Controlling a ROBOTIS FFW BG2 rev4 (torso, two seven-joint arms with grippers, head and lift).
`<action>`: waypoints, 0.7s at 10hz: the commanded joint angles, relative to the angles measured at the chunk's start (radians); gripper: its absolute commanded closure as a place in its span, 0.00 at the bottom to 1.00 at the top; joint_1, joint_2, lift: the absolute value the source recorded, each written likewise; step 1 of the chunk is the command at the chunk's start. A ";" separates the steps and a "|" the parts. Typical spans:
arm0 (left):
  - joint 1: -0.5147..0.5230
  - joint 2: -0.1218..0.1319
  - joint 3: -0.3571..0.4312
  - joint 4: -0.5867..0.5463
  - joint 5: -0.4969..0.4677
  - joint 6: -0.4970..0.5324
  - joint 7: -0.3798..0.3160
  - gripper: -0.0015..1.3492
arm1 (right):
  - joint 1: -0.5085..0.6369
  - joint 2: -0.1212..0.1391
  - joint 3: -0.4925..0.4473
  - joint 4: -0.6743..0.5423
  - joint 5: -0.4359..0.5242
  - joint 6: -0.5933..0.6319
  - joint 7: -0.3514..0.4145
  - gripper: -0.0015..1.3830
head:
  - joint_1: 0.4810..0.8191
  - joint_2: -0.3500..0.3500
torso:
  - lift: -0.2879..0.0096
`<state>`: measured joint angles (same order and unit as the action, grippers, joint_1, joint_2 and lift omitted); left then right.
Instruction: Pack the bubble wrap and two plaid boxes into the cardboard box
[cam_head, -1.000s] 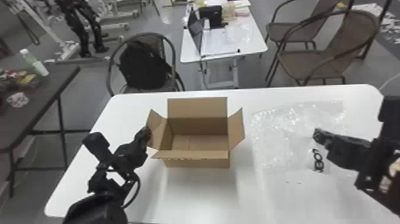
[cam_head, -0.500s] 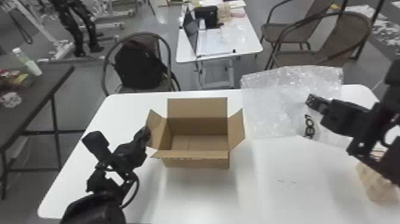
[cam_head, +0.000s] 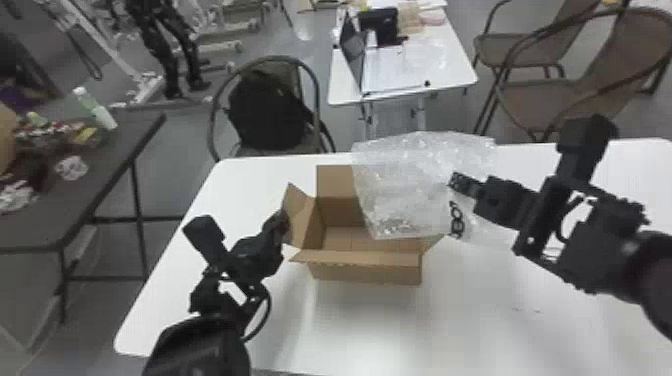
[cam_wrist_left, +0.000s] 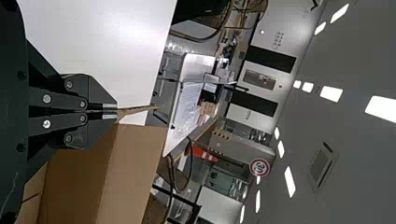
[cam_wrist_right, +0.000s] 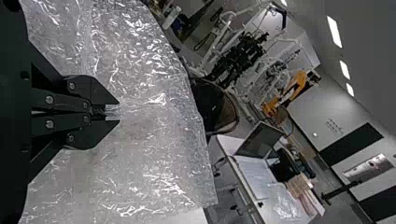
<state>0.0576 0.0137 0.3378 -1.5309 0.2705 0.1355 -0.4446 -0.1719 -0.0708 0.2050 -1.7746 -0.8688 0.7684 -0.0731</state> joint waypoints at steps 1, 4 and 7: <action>-0.001 0.012 -0.014 0.000 0.000 0.003 0.007 0.90 | -0.061 -0.007 0.062 0.046 -0.073 -0.026 -0.002 0.87 | 0.63 0.94 | 0.73; 0.001 0.040 -0.046 0.000 0.009 0.010 0.035 0.90 | -0.147 0.009 0.163 0.195 -0.217 -0.124 -0.011 0.87 | 0.63 1.00 | 0.73; -0.001 0.052 -0.048 0.003 0.015 0.007 0.038 0.90 | -0.233 0.051 0.278 0.439 -0.311 -0.244 0.026 0.87 | 0.62 1.00 | 0.73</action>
<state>0.0575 0.0632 0.2909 -1.5279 0.2828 0.1437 -0.4064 -0.3903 -0.0318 0.4703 -1.3842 -1.1727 0.5348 -0.0511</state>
